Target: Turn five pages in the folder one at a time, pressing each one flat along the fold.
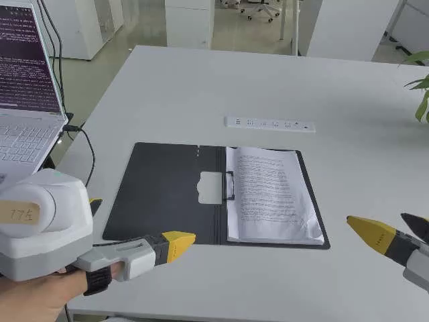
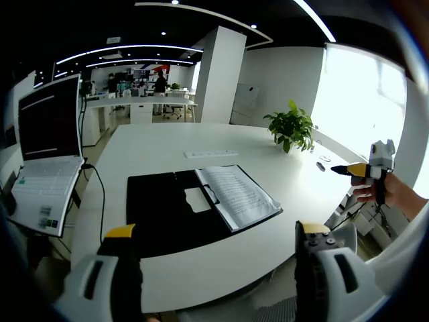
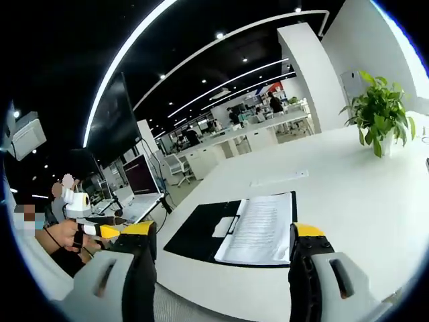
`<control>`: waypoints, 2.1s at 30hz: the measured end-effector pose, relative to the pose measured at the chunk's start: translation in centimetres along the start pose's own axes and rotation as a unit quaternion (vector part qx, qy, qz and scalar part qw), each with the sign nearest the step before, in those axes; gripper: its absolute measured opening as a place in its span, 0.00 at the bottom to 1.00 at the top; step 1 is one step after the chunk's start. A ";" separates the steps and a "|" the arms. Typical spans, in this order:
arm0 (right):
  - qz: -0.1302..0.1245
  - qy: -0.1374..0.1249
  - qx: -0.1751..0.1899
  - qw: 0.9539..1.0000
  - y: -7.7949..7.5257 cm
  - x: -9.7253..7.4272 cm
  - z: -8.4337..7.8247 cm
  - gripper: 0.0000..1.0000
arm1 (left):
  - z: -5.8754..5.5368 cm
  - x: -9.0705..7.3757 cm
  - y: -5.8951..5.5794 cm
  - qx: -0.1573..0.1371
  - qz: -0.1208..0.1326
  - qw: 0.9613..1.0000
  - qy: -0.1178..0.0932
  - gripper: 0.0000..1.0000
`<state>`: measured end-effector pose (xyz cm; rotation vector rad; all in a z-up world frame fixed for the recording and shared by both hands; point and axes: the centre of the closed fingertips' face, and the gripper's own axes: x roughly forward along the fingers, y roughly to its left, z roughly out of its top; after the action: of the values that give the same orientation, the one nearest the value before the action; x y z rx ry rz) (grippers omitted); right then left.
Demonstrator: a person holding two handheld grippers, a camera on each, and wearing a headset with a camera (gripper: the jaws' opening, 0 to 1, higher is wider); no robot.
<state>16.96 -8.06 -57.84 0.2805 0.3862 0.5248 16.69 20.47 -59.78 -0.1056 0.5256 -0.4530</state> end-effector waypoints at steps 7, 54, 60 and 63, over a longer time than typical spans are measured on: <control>-0.004 0.002 -0.004 1.000 -0.1 -0.1 -0.1 0.83 | -0.1 0.0 -0.2 0.003 -0.001 1.000 0.003 0.96; -0.001 0.003 0.001 1.000 -0.2 -0.3 -0.4 0.81 | -1.0 0.1 -0.4 0.001 0.000 1.000 0.015 0.92; 0.002 0.006 0.001 1.000 -0.2 0.0 -0.5 0.81 | -1.1 0.3 -0.4 -0.001 0.000 1.000 0.018 0.91; 0.003 0.007 0.001 1.000 -0.1 0.1 -0.6 0.81 | -1.2 0.4 -0.3 -0.001 0.000 1.000 0.020 0.91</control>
<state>16.86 -8.03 -58.44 0.2795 0.3989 0.5316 16.27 20.01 -60.92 -0.0987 0.5648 -0.4556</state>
